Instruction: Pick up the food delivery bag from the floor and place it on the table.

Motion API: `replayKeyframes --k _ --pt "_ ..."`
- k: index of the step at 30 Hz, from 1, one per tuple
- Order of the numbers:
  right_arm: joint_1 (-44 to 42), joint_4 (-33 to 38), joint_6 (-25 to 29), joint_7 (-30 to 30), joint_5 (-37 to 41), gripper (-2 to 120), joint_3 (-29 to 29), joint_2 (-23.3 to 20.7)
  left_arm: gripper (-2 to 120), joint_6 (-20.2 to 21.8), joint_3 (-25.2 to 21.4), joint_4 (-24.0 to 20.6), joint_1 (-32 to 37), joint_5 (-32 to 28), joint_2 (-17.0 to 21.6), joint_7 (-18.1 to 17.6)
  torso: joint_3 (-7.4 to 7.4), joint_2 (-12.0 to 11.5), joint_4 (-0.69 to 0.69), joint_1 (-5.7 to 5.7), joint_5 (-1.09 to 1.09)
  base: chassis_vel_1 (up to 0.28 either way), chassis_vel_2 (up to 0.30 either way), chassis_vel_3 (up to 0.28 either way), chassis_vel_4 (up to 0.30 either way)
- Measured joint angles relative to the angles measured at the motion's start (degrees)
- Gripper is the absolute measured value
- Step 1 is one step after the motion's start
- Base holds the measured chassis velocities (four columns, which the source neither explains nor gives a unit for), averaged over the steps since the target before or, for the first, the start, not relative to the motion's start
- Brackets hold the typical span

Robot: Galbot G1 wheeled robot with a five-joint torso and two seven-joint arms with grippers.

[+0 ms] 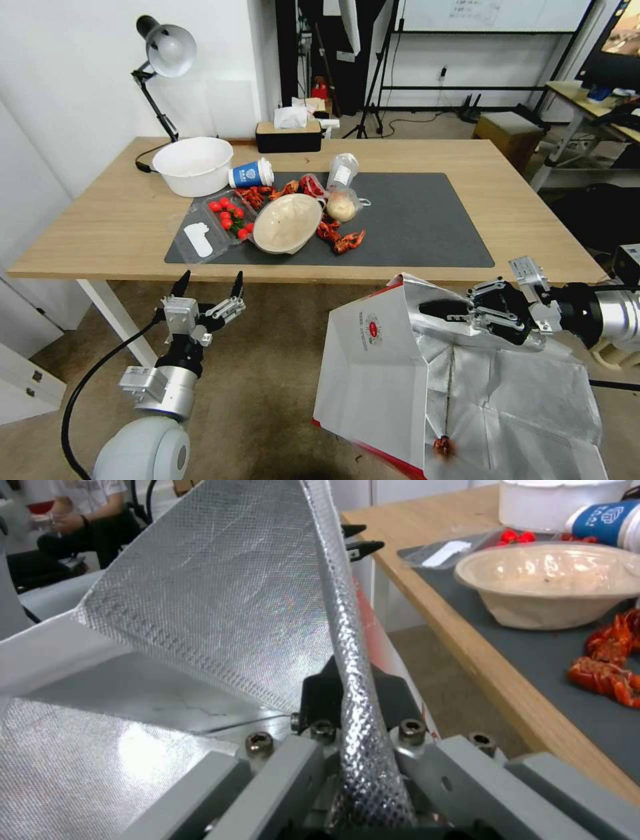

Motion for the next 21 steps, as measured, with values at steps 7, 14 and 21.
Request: replayKeyframes --k 7,14,21 --pt "0.00 0.01 0.01 0.02 0.02 0 0.02 -0.01 100 -0.02 0.02 -0.01 0.01 0.00 0.01 0.01 0.51 0.91 0.00 0.39 0.00 0.000 0.000 0.000 0.000" --pt "0.00 0.01 0.03 0.04 0.01 0 0.02 0.01 100 -0.05 0.03 -0.01 0.01 0.00 -0.03 0.10 1.19 2.09 0.00 0.89 0.00 0.000 0.000 0.000 0.000" --pt "0.01 0.01 0.03 0.04 0.01 0 0.04 0.28 100 0.03 0.27 -0.01 0.23 0.64 0.00 -0.52 2.20 3.98 0.00 1.78 0.00 0.000 0.000 0.000 0.000"
